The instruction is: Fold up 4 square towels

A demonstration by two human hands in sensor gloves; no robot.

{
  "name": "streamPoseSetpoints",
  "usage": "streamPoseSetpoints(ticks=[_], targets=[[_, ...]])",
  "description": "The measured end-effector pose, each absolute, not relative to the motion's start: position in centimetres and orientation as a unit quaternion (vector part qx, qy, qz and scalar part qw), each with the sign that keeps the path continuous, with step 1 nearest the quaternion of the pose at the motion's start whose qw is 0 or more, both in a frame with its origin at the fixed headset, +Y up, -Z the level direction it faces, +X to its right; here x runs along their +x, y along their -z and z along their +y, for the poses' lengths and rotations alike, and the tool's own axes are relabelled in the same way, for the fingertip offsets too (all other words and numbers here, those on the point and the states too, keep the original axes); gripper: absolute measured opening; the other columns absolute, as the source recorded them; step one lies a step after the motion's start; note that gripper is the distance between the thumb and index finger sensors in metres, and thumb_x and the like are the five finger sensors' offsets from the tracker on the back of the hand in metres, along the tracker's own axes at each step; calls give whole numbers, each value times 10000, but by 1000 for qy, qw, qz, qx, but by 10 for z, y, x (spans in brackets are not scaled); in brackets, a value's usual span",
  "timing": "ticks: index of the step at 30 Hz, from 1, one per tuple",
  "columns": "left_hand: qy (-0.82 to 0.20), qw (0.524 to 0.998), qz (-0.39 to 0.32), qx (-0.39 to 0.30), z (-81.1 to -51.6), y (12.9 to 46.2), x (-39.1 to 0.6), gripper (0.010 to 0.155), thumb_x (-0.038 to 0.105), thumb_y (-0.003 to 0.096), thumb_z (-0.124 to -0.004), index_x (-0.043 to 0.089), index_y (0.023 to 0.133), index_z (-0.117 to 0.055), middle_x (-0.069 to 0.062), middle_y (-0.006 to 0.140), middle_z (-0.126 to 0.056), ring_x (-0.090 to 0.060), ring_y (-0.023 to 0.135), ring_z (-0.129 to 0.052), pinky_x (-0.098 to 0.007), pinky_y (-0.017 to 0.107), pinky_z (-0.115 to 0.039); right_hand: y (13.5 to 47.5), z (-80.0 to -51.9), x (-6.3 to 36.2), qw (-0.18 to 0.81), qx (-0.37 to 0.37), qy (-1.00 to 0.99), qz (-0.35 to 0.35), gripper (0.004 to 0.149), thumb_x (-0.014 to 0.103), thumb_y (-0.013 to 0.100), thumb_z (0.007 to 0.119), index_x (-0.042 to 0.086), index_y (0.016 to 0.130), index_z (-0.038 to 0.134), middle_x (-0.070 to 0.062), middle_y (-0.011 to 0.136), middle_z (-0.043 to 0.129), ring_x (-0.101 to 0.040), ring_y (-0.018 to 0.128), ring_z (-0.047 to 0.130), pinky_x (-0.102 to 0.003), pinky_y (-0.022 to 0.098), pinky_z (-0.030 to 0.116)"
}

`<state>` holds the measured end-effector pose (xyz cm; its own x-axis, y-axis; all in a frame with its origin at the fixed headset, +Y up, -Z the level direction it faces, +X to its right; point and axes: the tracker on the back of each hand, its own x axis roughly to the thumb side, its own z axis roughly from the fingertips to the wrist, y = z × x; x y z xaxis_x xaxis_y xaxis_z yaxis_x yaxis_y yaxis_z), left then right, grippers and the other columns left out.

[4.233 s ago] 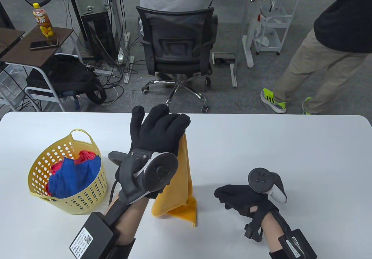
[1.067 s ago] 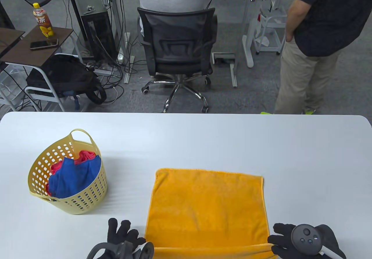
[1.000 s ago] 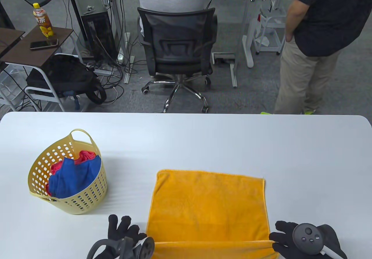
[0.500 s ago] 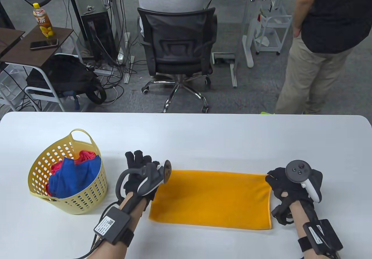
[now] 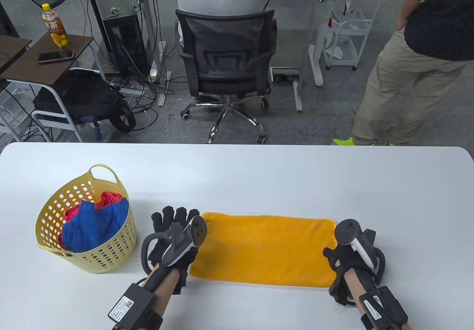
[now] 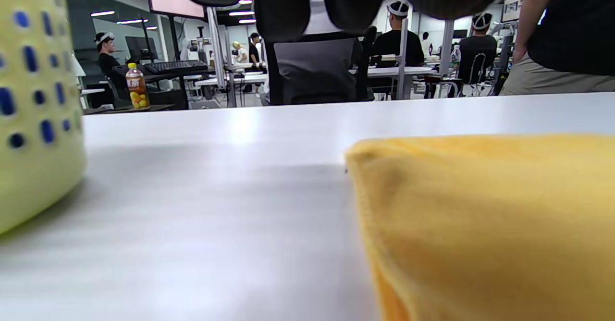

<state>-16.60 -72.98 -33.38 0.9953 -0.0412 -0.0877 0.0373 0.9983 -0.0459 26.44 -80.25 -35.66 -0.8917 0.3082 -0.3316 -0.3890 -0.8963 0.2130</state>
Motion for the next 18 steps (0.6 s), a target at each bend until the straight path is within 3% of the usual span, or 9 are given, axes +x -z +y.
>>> streamPoseSetpoints(ticks=[3, 7, 10, 11, 13, 15, 18], targets=[[0, 999, 54, -9, -729, 317, -175, 657, 607, 466, -681, 425, 1091, -596, 20, 1197, -610, -361, 1170, -495, -610, 861, -334, 355, -805, 268, 244, -150, -946, 152, 421, 219, 483, 810, 22, 853, 776, -382, 1139, 338, -641, 991, 244, -819, 603, 247], [-47, 997, 59, -14, -735, 300, -189, 659, 607, 468, -681, 422, 1094, -592, 20, 1195, -616, -363, 1169, -500, -614, 861, -341, 349, -787, 284, 316, -139, -935, 82, 409, 253, 497, 762, 141, 890, 735, -378, 1132, 434, -649, 994, 317, -814, 618, 328], [-72, 996, 54, 9, -742, 295, -199, 648, 598, 469, -684, 414, 1085, -610, 20, 1183, -635, -360, 1164, -516, -616, 862, -344, 348, -769, 302, 316, -148, -935, 67, 413, 249, 507, 746, 165, 909, 711, -329, 1069, 650, -594, 927, 640, -748, 632, 501], [-75, 996, 53, 15, -743, 294, -201, 646, 597, 468, -684, 412, 1083, -614, 21, 1177, -645, -359, 1162, -523, -616, 861, -347, 348, -765, 308, 306, -152, -938, 64, 415, 252, 509, 743, 167, 914, 706, -290, 986, 781, -500, 813, 831, -703, 615, 589], [-84, 995, 50, 19, -747, 293, -203, 646, 596, 468, -685, 409, 1082, -615, 20, 1173, -652, -360, 1159, -528, -619, 859, -349, 348, -761, 317, 310, -165, -934, 65, 419, 259, 513, 761, 143, 912, 712, -231, 789, 918, -351, 553, 970, -616, 558, 706], [-87, 995, 40, 3, -751, 294, -205, 648, 597, 468, -684, 407, 1084, -613, 16, 1172, -653, -363, 1156, -532, -622, 857, -349, 347, -758, 326, 325, -181, -924, 84, 438, 264, 516, 789, 91, 910, 710, -225, 705, 939, -195, 356, 991, -528, 471, 802], [-80, 996, 43, 3, -756, 294, -206, 647, 597, 467, -685, 401, 1080, -624, 10, 1162, -673, -363, 1149, -553, -621, 855, -363, 347, -750, 323, 340, -179, -920, 74, 451, 252, 510, 817, 66, 907, 711, -218, 682, 945, -117, 241, 972, -464, 408, 851]])
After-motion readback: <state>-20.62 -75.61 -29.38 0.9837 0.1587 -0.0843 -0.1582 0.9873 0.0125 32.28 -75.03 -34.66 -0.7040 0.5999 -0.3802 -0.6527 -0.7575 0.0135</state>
